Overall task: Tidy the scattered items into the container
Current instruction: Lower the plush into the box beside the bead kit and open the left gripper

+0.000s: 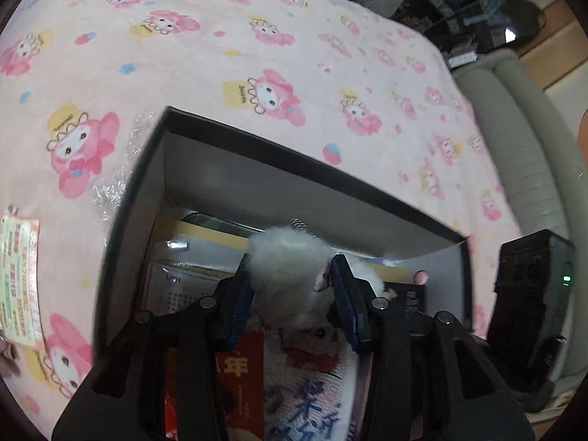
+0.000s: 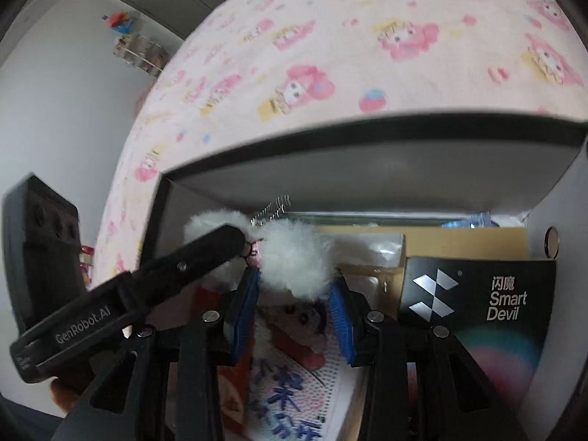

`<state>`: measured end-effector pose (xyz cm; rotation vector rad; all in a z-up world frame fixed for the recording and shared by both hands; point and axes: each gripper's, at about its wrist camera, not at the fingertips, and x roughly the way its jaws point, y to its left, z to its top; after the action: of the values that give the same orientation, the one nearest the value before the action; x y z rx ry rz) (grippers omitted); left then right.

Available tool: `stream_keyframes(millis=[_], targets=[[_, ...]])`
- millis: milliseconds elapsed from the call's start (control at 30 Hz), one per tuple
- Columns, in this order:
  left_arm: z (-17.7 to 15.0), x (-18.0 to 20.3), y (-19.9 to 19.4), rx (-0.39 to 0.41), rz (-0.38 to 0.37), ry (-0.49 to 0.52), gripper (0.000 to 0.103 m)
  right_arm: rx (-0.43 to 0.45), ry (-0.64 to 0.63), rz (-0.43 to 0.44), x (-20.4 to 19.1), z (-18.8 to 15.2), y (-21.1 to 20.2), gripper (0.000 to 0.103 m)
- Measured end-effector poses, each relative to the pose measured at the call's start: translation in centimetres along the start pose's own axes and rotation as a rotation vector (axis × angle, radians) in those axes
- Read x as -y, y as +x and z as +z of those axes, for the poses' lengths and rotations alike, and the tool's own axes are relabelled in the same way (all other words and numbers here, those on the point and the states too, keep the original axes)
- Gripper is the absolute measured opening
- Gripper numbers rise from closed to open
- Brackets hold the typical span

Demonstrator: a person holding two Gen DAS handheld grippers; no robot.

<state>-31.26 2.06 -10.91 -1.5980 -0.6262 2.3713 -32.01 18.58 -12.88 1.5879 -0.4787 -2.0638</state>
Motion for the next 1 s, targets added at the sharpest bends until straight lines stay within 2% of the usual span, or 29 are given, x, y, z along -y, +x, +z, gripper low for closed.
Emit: stream_keyframes(millis=[167,267,367,567,733,767,833,933,1000], targets=[[0.3,0.4,-0.2,0.005,0.048,-0.001,0.050,0.015,-0.010,-0.026,-0.2,-0.2,0.2,0.035],[-0.1,0.6,-2.0,0.071,0.029,0.013,0.050,0.085,-0.034,-0.109,-0.7,-0.4,-1.4,0.035],[-0.7,1.7,-2.9,0.102,0.027,0.078,0.050,0.151,-0.051,-0.172,-1.3,-0.4,-3.1,0.035],[-1.1,4.1,-0.5,-0.002,-0.054,0.166,0.040,0.197,-0.034,-0.313,-0.1,-0.1,-5.1,0.035],[-0.6,4.1,1.5,-0.078,-0.169,0.112,0.036,0.196,0.020,-0.326,1.4,0.6,-5.6,0.035],[-0.6,4.0,1.7,-0.087,-0.172,0.105,0.036,0.200,0.019,-0.337,1.4,0.6,-5.7,0.035],[-0.5,3.9,2.1,-0.089,-0.104,0.105,0.035,0.211,0.008,-0.361,1.4,0.7,-5.7,0.035],[-0.2,3.0,2.7,-0.109,-0.053,0.060,0.031,0.191,0.009,-0.319,1.4,0.8,-5.1,0.035],[-0.2,2.6,2.2,-0.080,0.007,0.034,0.028,0.172,-0.002,-0.326,1.2,0.8,-4.5,0.035]])
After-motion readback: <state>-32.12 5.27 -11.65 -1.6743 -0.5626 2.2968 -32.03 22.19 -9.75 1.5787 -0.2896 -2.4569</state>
